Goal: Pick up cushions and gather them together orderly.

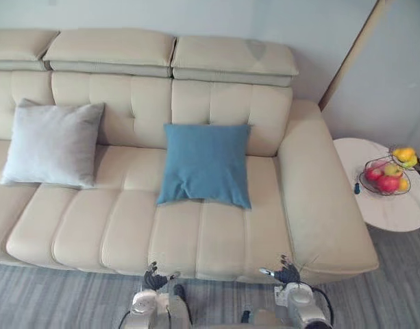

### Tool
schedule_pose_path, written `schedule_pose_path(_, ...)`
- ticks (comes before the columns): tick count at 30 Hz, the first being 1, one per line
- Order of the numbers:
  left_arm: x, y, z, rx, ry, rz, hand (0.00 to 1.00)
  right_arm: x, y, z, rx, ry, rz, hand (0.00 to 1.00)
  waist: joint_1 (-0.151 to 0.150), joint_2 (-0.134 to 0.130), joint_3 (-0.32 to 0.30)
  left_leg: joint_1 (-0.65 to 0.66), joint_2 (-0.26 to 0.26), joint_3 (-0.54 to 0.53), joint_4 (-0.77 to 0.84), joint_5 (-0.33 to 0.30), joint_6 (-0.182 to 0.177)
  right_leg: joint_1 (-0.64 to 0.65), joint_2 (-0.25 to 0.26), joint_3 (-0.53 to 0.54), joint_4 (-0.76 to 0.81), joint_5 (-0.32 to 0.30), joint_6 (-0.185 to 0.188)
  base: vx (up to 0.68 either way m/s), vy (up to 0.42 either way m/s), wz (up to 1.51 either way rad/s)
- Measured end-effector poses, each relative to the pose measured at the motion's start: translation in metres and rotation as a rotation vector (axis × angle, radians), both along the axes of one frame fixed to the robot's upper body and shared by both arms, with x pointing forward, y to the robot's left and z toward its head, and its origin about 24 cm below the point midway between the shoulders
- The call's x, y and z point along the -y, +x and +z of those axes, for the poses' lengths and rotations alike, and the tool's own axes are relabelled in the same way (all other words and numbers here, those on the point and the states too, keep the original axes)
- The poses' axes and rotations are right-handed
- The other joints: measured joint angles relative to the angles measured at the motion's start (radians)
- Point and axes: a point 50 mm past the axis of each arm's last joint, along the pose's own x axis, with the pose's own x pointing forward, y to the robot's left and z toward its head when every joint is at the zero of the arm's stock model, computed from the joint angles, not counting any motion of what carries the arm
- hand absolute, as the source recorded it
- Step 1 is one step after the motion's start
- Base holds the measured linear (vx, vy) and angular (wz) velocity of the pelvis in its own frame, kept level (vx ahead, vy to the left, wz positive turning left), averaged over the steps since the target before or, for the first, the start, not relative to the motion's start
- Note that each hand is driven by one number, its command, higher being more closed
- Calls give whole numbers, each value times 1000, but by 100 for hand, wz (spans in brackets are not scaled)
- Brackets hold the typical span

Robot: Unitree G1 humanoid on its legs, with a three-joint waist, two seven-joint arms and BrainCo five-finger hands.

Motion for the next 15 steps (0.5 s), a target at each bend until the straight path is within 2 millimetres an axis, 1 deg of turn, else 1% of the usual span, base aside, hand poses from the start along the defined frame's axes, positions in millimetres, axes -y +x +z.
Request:
schedule_pose_path(1,3,1,0,2,-10,1,0,2,4,3,11,-14,7,0,9,23,-2,-14,14,-2,-5,14,-12,39,35,-6,-107,-9,-20,-358,-187,-35)
schedule_pose_path(2,9,0,-1,-4,-23,-8,0,6,7,4,15,-31,16,0,7,52,6,-24,36,-16,-18,40,-17,66,72,-15,-183,4,-70,-246,-106,-13)
schedule_pose_path(3,12,0,-2,-8,-29,-16,0,8,9,5,18,-39,17,0,2,66,13,-24,45,-26,-26,51,-21,74,87,-23,-203,22,-80,-319,-103,18)
schedule_pose_path(4,18,1,-3,-11,-32,-45,0,12,4,1,-11,-52,9,0,-10,90,23,-12,57,-46,-87,89,-35,87,112,-51,-237,50,-96,-392,-95,41)
schedule_pose_path(5,16,-2,-3,-17,-25,-50,0,13,-4,-5,-53,-48,4,0,-15,87,24,3,51,-54,-153,84,-64,82,113,-73,-257,67,-111,-394,-70,49)
schedule_pose_path(6,14,-2,-3,-18,-19,-51,0,12,-9,-7,-66,-46,-1,0,-21,76,23,3,43,-60,-171,68,-85,80,108,-84,-277,74,-120,-279,-16,42)
schedule_pose_path(7,10,0,-2,-11,-9,-52,0,14,-12,-8,-75,-44,-10,0,-25,58,28,-14,23,-87,-149,71,-72,63,91,-90,-291,86,-142,-232,21,28)
schedule_pose_path(8,8,2,-1,-10,-3,-52,0,17,-15,-9,-81,-40,-39,0,-25,48,29,-38,-8,-120,-52,53,-36,45,67,-100,-296,107,-154,-199,32,18)
schedule_pose_path(9,8,2,-2,-10,-2,-53,0,19,-17,-10,-85,-39,-49,0,-25,47,28,-41,-18,-132,-4,41,-22,35,60,-101,-297,114,-153,-172,66,7)
schedule_pose_path(10,8,-1,-3,-22,-3,-54,0,21,-24,-13,-103,-41,-59,0,-25,44,29,-38,-39,-166,99,-6,-6,17,45,-99,-297,129,-145,-127,115,8)
schedule_pose_path(11,8,-5,-7,-45,-5,-54,0,23,-33,-16,-122,-38,-76,0,-26,66,16,-6,-41,-197,139,-94,-7,7,43,-101,-299,142,-134,-113,143,4)
schedule_pose_path(12,8,-8,-8,-58,-6,-52,0,24,-36,-17,-131,-35,-86,0,-26,70,13,8,-38,-209,141,-123,-19,-1,43,-101,-297,148,-128,-75,189,0)
schedule_pose_path(13,7,-12,-11,-75,-5,-49,0,25,-41,-19,-144,-29,-101,0,-30,82,11,23,-38,-224,140,-155,-29,-4,43,-100,-297,163,-110,-61,199,-12)
schedule_pose_path(14,5,-18,-13,-97,-3,-45,0,21,-47,-23,-164,-12,-104,0,-32,82,10,54,-46,-218,95,-161,-26,7,44,-90,-308,174,-92,-80,223,-8)
schedule_pose_path(15,3,-23,-15,-113,2,-43,0,16,-52,-26,-182,10,-108,0,-38,71,5,92,-67,-212,25,-153,-23,24,38,-75,-341,186,-75,-67,169,-4)
